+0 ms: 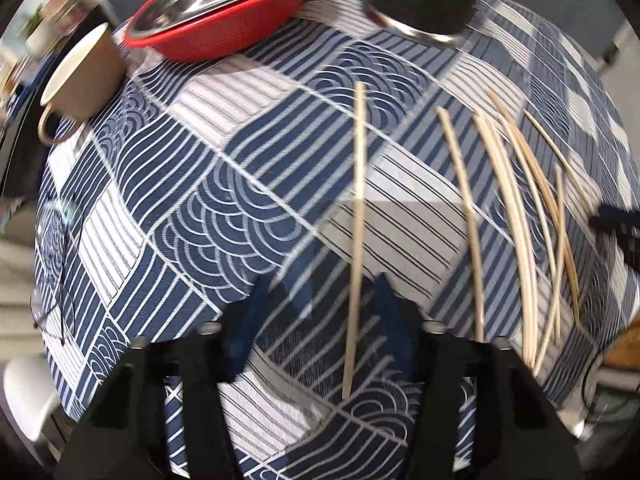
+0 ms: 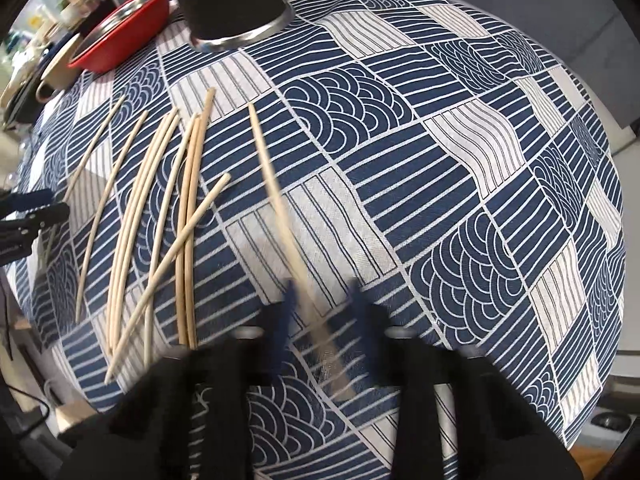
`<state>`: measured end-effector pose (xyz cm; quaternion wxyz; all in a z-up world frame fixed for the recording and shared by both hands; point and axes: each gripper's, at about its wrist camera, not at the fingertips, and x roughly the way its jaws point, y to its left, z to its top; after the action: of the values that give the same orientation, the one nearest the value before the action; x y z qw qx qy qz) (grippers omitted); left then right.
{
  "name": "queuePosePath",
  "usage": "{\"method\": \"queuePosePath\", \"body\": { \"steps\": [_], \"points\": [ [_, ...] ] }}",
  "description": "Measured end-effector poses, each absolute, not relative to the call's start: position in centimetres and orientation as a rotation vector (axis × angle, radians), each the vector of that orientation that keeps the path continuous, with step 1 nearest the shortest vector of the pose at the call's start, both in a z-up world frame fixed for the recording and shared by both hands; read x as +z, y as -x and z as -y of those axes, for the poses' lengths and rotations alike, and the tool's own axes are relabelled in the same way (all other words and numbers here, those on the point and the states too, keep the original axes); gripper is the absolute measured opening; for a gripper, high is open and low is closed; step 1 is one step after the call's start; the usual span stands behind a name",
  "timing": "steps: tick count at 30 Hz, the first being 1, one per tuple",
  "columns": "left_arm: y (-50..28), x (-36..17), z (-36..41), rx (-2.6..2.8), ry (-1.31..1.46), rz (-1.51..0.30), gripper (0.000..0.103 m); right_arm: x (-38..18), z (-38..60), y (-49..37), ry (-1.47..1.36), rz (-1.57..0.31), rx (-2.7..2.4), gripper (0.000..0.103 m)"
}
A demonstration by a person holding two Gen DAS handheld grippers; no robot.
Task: Organize utensils
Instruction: 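Lower the right tool onto one wooden stick and close it while the left tool grasps another, then lift the held sticks with both tools and carry them over the black cup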
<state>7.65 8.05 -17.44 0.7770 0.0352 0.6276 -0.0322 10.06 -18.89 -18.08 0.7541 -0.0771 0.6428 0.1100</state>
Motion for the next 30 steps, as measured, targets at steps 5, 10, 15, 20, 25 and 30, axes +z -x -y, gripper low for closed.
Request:
{"method": "queuePosePath", "body": {
  "steps": [5, 10, 15, 20, 25, 30],
  "points": [
    [-6.8, -17.2, -8.3, -0.09, -0.042, -1.375, 0.005, -17.9, 20.0, -9.3, 0.158, -1.433, 0.207, 0.004],
    [-6.2, -17.3, -10.0, -0.109, 0.073, -1.406, 0.004, -17.4, 21.9, -8.2, 0.05, -1.459, 0.2, 0.004],
    [-5.8, -16.5, -11.2, -0.095, 0.138, -1.406, 0.004, -15.3, 23.3, -7.0, -0.013, -1.424, 0.201, 0.005],
    [-5.4, -13.6, -11.3, -0.085, 0.133, -1.339, 0.004, -12.2, 24.7, -6.6, -0.06, -1.357, 0.213, 0.005],
    [-5.6, -10.8, -11.2, -0.07, 0.088, -1.275, 0.004, -10.4, 24.2, -7.7, -0.078, -1.292, 0.22, 0.005],
    [-6.6, -7.8, -10.9, -0.086, 0.105, -1.195, 0.004, -8.5, 24.0, -9.2, -0.115, -1.218, 0.245, 0.005]
  ]
}}
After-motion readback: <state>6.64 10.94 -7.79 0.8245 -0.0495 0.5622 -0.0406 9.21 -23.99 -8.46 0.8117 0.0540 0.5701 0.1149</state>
